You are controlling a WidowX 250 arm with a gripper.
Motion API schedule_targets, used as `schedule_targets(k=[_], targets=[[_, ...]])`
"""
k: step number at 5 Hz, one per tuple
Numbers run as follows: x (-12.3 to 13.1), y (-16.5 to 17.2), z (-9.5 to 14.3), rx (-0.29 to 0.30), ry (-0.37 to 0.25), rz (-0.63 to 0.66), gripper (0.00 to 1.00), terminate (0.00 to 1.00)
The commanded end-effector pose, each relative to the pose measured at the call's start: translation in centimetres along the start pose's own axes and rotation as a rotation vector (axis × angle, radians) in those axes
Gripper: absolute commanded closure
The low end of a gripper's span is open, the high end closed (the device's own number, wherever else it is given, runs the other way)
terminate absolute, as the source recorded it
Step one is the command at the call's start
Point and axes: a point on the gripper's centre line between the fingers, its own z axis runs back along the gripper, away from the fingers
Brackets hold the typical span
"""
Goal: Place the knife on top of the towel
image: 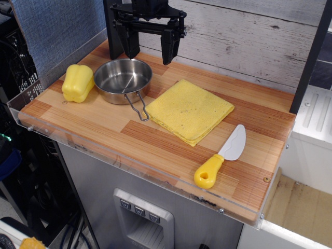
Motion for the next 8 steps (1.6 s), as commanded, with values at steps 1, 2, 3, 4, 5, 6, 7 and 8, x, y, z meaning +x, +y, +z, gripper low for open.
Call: schedule_targets(k=[1, 2, 3, 4, 5, 6, 7, 8], targets=[[0.0, 0.0, 0.0, 0.000, 0.000, 0.000, 0.00, 0.00], [-2.4, -2.1, -1.0, 0.022, 0.043, 0.001, 0.00, 0.00], [-5.5, -4.3, -2.1, 0.097, 0.036, -0.040, 0.00, 0.00], [-8.1, -6.2, -2.4, 0.123, -0.001, -0.065, 0.00, 0.00], [-10.1, -7.7, -3.5, 0.158, 0.009, -0.104, 0.00, 0.00], [-10.7, -8.9, -4.7, 0.167, 0.032, -0.136, 0.00, 0.00], [-10.4, -9.7, -5.6, 0.147, 0.047, -0.122, 0.00, 0.00], [-9.8, -10.3, -5.9, 0.123, 0.050, -0.104, 0.00, 0.00]])
